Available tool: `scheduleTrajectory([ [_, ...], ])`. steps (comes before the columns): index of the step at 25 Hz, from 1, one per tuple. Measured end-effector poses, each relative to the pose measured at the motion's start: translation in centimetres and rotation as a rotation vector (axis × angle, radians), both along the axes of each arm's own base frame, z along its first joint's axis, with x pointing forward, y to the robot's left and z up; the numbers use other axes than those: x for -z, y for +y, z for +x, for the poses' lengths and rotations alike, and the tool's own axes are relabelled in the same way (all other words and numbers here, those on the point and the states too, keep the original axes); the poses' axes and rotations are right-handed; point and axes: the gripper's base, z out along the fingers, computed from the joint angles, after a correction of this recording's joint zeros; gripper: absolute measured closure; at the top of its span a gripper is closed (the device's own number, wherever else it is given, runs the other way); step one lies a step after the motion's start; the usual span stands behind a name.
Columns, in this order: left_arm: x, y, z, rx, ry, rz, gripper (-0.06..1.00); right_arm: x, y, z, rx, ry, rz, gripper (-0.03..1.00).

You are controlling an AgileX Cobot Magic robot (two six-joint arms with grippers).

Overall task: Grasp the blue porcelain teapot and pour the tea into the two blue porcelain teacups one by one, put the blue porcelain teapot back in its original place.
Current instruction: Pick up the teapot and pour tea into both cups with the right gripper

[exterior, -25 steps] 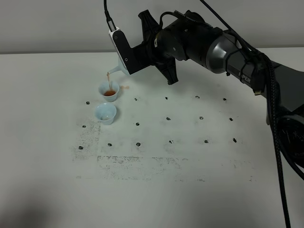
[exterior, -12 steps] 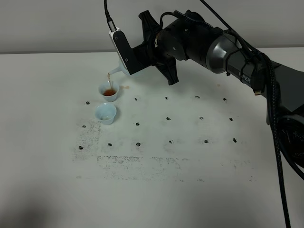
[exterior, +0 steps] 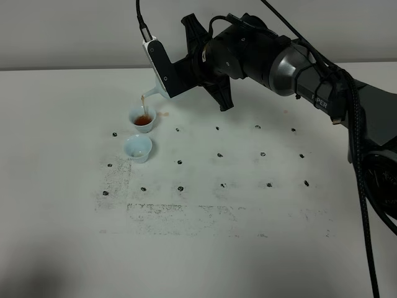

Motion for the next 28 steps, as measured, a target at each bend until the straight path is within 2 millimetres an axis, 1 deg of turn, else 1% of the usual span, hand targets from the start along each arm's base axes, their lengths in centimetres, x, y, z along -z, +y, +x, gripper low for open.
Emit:
scheduleTrajectory([
  [17,0.00,0.00,0.00,0.000,0.000,0.000,0.22,0.05,-0.05,-0.04,0.001,0.006,-0.007,0.92],
  [23,0.00,0.00,0.00,0.000,0.000,0.000,0.22,-0.74,-0.21,-0.24,0.003,0.003,-0.007,0.92],
  [28,0.00,0.00,0.00,0.000,0.000,0.000,0.22,-0.87,0.36,-0.71,-0.014,-0.002,-0.030,0.92],
])
